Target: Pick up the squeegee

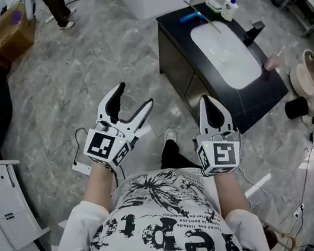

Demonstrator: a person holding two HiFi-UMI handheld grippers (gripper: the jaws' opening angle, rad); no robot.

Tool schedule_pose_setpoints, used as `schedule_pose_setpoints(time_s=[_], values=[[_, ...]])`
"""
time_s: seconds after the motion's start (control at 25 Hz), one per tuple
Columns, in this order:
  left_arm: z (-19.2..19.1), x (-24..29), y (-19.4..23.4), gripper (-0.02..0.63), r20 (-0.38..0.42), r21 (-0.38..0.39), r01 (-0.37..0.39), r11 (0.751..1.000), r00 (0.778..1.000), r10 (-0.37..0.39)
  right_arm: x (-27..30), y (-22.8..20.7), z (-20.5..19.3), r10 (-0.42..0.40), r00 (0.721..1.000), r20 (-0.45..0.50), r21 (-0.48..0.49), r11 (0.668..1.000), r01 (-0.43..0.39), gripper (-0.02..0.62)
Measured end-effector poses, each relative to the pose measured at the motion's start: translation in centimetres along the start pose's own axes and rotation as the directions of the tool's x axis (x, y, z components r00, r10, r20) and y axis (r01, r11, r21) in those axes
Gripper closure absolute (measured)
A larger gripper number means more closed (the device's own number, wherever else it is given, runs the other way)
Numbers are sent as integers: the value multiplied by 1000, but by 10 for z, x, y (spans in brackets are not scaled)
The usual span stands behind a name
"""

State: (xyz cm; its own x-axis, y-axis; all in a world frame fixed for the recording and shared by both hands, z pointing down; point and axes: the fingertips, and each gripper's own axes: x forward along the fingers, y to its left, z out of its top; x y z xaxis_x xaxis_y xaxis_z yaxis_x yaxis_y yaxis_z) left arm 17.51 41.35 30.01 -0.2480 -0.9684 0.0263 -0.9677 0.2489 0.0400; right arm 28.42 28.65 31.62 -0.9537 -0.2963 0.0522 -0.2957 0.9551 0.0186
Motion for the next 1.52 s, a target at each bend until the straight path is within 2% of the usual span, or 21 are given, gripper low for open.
schedule_pose_setpoints(time_s=[0.24, 0.36, 0.72, 0.96, 1.08, 1.24, 1.52], values=[[3, 132, 56, 256, -27, 2, 12, 1000, 1000, -12, 115, -85, 12, -14, 1000, 3, 9, 1000, 14, 580], [-7, 189, 79, 255, -68, 1, 21, 1000, 997, -20, 159, -120, 13, -26, 1000, -10, 3, 1000, 26, 580], [-15, 298, 116, 255, -109, 24, 84, 996, 991, -81, 232, -186, -5, -93, 993, -68, 14, 995, 94, 580], [-29, 379, 140, 255, -170, 80, 190, 978, 970, -174, 279, -232, -19, -200, 977, -79, 43, 978, 204, 580], [-36, 427, 157, 255, -197, 81, 250, 965, 953, -231, 312, -255, -22, -253, 963, -91, 45, 965, 258, 580], [-44, 495, 186, 255, -245, 78, 337, 938, 919, -310, 362, -286, -25, -327, 938, -115, 54, 941, 335, 580], [-90, 605, 216, 255, -367, 9, 461, 887, 827, -426, 432, -336, -53, -432, 880, -198, 86, 887, 454, 580]])
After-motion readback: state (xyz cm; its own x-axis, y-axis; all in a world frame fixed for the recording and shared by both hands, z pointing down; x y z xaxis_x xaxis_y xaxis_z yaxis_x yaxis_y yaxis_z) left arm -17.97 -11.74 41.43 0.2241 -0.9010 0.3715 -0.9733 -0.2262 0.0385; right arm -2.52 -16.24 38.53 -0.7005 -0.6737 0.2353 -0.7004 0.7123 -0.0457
